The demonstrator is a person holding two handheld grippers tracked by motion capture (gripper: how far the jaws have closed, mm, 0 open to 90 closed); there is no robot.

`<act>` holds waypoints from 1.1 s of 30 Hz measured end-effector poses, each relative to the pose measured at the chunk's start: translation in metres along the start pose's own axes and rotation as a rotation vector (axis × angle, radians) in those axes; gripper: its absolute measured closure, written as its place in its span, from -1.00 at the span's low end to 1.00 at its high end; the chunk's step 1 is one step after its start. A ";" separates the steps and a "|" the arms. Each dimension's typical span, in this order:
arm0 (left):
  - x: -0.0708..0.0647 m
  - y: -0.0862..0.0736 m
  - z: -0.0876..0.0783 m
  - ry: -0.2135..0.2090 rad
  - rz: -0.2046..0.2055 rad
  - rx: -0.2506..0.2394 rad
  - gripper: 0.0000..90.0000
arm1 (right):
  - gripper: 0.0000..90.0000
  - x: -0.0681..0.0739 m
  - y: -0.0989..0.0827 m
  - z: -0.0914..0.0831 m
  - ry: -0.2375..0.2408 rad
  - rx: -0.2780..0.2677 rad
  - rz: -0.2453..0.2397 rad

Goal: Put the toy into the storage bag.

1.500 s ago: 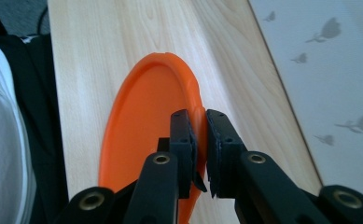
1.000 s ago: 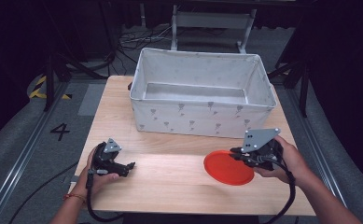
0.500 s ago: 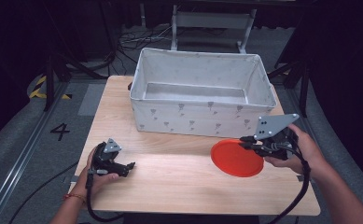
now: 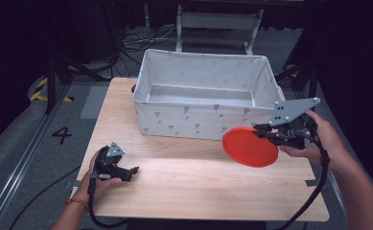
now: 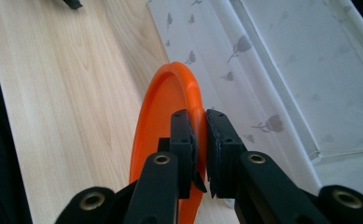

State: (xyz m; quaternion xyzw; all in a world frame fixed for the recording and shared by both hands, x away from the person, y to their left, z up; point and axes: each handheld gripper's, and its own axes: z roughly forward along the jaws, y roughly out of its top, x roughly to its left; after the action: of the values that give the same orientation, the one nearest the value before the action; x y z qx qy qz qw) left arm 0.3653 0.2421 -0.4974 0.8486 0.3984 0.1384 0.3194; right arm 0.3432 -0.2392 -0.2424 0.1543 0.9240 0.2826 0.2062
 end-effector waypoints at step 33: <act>0.000 0.000 0.000 -0.001 -0.007 0.005 -0.97 | 0.82 -0.094 0.058 -0.025 -0.118 -0.012 0.077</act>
State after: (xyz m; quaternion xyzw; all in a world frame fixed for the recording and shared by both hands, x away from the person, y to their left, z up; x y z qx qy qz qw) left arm 0.3649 0.2420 -0.4974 0.8480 0.4017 0.1358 0.3179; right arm 0.4231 -0.2420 -0.1621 0.2047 0.9019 0.2864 0.2503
